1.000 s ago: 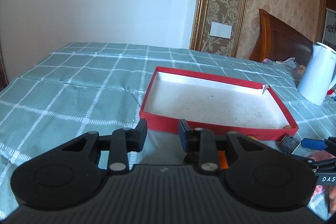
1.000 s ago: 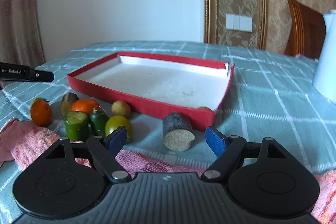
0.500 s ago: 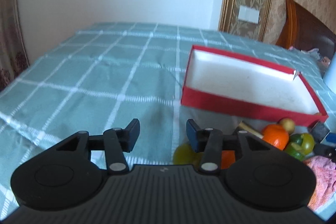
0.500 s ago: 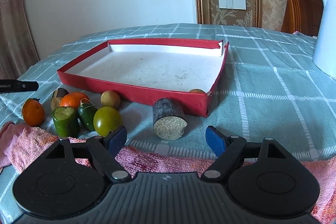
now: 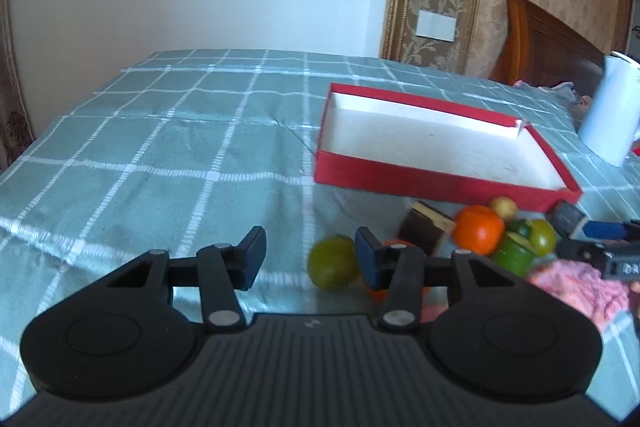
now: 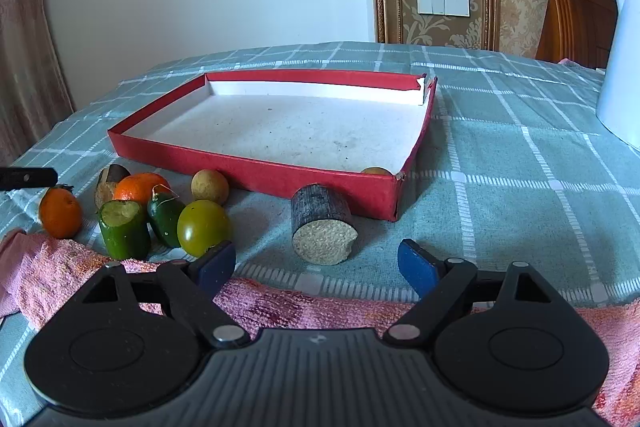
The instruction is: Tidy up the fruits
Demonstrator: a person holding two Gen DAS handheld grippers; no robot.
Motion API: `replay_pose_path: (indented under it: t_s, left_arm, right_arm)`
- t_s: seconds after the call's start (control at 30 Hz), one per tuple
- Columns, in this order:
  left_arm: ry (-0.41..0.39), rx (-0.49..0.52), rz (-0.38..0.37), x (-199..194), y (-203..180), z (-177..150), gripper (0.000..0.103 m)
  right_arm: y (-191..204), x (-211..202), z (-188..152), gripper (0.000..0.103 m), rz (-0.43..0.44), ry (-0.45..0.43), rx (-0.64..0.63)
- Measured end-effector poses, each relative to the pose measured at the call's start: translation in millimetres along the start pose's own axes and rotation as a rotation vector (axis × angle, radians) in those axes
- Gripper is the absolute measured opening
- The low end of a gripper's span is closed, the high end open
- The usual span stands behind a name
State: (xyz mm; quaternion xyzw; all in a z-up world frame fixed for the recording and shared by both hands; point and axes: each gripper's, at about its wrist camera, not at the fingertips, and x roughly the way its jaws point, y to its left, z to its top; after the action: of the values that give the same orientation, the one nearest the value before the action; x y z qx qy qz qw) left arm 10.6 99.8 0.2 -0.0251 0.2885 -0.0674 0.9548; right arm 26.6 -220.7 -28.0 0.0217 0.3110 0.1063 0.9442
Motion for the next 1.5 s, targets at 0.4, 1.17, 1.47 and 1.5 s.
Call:
replay_pose_path:
  t_s: [0.4, 1.17, 1.47, 1.5]
  left_arm:
    - [-0.064, 0.053, -0.102, -25, -53, -10, 0.050]
    - [-0.023, 0.221, 0.104, 6, -74, -25, 0.036]
    - [-0.061, 0.187, 0.059, -3, -72, -19, 0.036]
    - [-0.076, 0.200, 0.059, -5, -75, -16, 0.036]
  right_arm:
    - [1, 0, 0, 0.089, -0.004, 0.002, -0.005]
    - [-1, -1, 1, 0.091, -0.011, -0.002, 0.003]
    - [1, 0, 1, 0.091, -0.013, 0.001, 0.000]
    - [1, 0, 1, 0.091, -0.014, 0.002, -0.001]
